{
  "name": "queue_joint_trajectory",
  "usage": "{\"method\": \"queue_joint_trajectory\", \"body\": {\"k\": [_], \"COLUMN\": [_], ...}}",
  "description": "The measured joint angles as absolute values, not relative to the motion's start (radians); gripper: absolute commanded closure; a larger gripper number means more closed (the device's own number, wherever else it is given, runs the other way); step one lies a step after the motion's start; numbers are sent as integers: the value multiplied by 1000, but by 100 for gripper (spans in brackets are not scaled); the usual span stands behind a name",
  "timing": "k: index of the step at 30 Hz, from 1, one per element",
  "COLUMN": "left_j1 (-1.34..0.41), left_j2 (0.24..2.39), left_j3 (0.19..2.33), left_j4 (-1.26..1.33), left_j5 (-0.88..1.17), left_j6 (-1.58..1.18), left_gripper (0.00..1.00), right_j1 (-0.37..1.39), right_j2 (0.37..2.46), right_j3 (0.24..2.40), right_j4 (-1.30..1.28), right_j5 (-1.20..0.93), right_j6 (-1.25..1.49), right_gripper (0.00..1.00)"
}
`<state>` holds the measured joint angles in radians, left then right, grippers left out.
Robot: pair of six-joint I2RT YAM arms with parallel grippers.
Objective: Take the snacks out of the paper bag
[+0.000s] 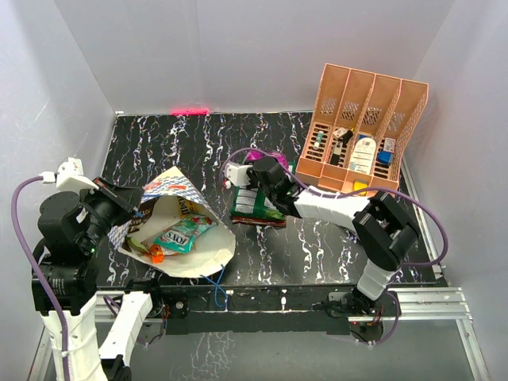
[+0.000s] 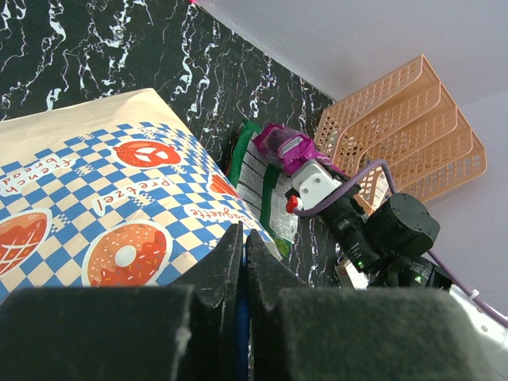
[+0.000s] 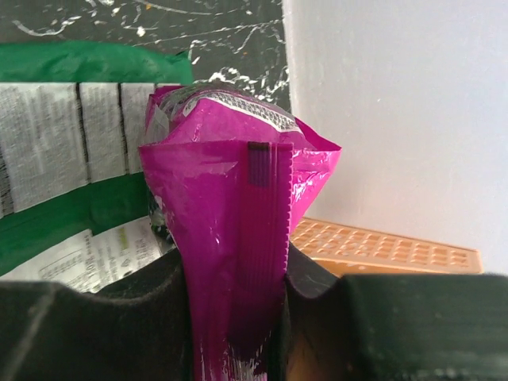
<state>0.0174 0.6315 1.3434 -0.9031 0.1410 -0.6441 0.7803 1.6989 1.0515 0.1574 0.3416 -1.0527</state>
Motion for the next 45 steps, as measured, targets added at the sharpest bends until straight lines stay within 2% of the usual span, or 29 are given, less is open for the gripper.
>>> {"method": "queue_joint_trajectory", "body": {"k": [6,11,21,28,32,36,39,42,45], "left_j1": [17,17,17,17,17,17,17,17,17], "left_j2": [633,633,633,631,631,630,626,621,621], "left_j3": [1364,1364,1356,1354,1354,1354,1354,1354,1354], "left_j4": [-906,-910,-917,-922,-922,-922,-922,-922,-922], "left_j5": [138,137,137,136,134,134,134,133,133], "left_j6": [-639,-639,-639,-639,-639,-639,-639,-639,-639], "left_gripper": [100,100,100,100,100,100,100,100,100], "right_j1": [781,805,831,832,836,832,832,828,779], "right_j2": [1742,1756,1759,1768,1753,1652,1544,1438,1380], "right_j3": [1103,1060,992,957,951,936,900,874,875], "right_j4": [205,210,216,229,173,72,11,-28,-17], "right_j5": [353,370,351,314,251,135,58,-4,-75], "right_j6": [-1098,-1062,-831,-711,-662,-591,-539,-474,-350], "right_gripper": [93,93,91,56,45,31,25,15,11]}}
